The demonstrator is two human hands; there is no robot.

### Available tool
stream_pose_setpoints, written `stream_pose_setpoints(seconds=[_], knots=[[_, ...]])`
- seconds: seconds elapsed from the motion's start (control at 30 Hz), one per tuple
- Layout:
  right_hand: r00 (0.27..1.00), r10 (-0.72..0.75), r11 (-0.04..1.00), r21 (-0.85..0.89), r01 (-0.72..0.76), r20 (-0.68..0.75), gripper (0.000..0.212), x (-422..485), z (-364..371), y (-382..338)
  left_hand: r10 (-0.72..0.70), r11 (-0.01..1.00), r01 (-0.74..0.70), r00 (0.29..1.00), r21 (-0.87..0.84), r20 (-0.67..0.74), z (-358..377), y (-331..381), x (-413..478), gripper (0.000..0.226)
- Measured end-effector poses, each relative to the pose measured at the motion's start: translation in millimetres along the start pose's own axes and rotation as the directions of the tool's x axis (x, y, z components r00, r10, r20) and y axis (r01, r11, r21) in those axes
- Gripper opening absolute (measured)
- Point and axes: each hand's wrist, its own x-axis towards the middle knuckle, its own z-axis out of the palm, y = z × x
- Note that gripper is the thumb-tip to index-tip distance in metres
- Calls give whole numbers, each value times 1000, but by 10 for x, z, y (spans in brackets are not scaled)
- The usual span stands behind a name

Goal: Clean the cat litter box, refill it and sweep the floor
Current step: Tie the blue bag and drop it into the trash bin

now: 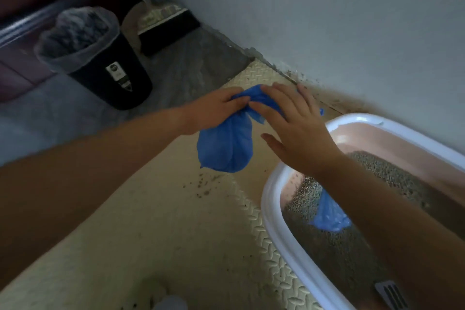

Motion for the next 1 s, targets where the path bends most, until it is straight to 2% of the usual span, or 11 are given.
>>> stream_pose_setpoints(seconds=[0.1,0.2,0.3,0.43,0.5,0.6,0.67,0.77,0.83,0.9,1.0], knots=[[990,-5,1000,-12,4,-139,44,-6,105,9,-45,985,69,988,-157,148,-97,101,-114,54],[981,-36,998,47,46,-188,31,90,120,57,-37,981,81,970,-177,239,-96,126,-165,27],[999,-46,991,122,45,-2,21,244,152,50,-56,990,90,960,-113,274,-90,78,-169,25],[900,223,944,148,-295,373,16,542,127,-141,-17,991,-4,987,133,161,-153,-162,-181,33],[755,410,774,243,-585,512,21,723,127,-199,156,975,-164,986,152,61,-211,-300,-152,37],[405,497,130,396,-909,768,24,961,160,-292,414,896,-394,908,202,-66,-356,-487,-50,18],[349,560,82,369,-926,751,27,1064,225,-354,470,872,-442,876,209,-107,-479,-570,36,8],[666,678,594,302,-745,311,32,1191,197,-522,440,897,-423,881,126,-174,-685,-692,187,2],[902,427,898,91,-431,63,51,1262,119,-616,380,922,-386,911,-5,-160,-794,-759,302,2],[983,153,964,-235,-126,98,54,1278,171,-607,343,923,-354,935,-155,-92,-856,-786,390,5],[971,138,918,-393,-52,194,48,1409,261,-521,358,879,-325,933,-349,32,-935,-779,471,5]])
